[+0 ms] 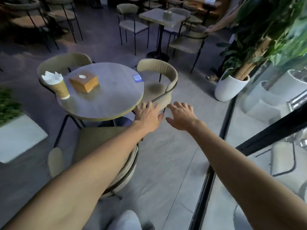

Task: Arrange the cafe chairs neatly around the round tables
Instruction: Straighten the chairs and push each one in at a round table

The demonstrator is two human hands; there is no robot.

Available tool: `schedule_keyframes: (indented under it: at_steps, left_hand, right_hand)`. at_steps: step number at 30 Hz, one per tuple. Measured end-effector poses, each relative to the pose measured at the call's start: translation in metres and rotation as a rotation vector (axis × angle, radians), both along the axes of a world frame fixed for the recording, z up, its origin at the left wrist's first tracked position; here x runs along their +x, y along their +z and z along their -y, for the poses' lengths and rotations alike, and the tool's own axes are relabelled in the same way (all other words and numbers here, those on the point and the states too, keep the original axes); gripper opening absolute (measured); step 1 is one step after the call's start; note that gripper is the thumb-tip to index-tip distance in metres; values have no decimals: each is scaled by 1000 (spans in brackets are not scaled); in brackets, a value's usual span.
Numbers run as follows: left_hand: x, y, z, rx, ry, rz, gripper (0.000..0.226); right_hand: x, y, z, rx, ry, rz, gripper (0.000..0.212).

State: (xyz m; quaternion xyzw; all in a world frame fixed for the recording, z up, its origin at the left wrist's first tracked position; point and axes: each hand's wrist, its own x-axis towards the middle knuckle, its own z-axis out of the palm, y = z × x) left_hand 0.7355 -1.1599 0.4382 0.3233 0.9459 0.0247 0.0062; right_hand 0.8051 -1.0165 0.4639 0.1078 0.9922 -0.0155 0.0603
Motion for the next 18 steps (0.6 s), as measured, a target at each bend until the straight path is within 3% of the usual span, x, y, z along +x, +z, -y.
schedule_keyframes:
  at_steps: [7,18]
  left_hand:
    - [-58,-22,-114,-30,11,12,44]
    - [-217,-36,-324,-74,88,88,47]
  right_hand:
    - [-59,-25,-120,-14,0,29,57]
    - [-223,-30,-305,11,72,58,57]
